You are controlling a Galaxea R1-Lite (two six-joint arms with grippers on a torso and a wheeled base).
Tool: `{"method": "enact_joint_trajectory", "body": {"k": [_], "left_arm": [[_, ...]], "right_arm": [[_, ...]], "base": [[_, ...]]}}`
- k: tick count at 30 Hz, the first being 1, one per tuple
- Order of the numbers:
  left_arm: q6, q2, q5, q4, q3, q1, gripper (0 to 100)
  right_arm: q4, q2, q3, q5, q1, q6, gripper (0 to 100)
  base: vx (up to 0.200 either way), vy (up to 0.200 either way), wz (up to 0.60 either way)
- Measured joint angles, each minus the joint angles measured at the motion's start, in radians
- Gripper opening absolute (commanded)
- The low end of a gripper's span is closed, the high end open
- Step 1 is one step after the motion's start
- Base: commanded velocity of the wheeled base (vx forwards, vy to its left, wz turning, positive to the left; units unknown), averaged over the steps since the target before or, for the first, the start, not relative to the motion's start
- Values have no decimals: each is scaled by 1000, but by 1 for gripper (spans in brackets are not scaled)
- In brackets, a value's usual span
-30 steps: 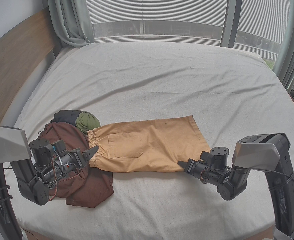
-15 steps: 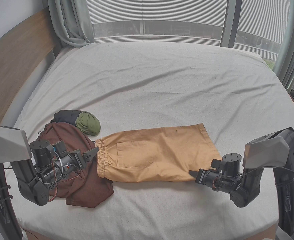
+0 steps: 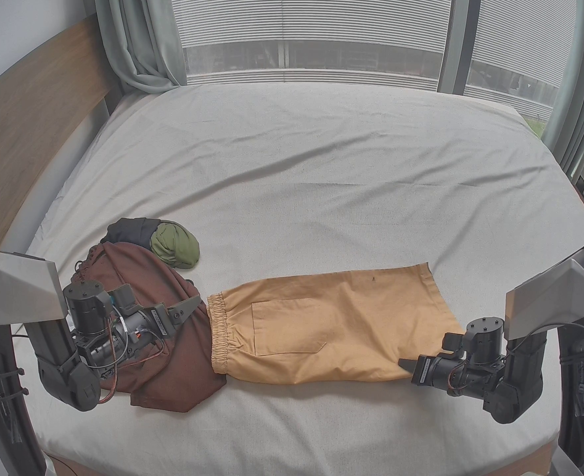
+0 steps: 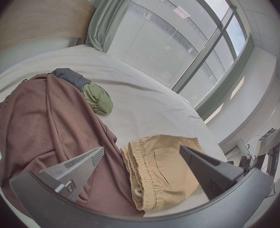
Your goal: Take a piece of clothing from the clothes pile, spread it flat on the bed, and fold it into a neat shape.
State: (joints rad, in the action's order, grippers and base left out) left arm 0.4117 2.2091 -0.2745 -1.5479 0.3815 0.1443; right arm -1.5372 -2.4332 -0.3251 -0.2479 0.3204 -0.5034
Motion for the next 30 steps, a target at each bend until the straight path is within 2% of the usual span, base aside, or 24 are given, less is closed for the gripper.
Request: {"method": "enact_joint_trajectory", "body": {"k": [9, 10, 19, 22, 25, 30], "left_arm": [[40, 10, 2, 0, -2, 15, 100], [43, 11, 2, 0, -2, 16, 100], [84, 18, 5, 0, -3, 45, 100], [107, 21, 7, 0, 0, 52, 100], [125, 25, 8, 0, 1, 59, 100], [132, 47, 10, 0, 4, 65, 100]], "right_arm": [[-5, 3, 29, -2, -7, 22, 0], [-4, 3, 30, -3, -7, 22, 100], [-4, 13, 53, -9, -2, 23, 100], [-4, 31, 93, -36, 10, 23, 100], [-4, 64, 144, -80, 52, 23, 100], [-4, 123, 188, -108, 131, 23, 100]], "base": [[0, 0, 0], [0, 0, 0], [0, 0, 0], [0, 0, 0], [0, 0, 0], [0, 0, 0]]}}
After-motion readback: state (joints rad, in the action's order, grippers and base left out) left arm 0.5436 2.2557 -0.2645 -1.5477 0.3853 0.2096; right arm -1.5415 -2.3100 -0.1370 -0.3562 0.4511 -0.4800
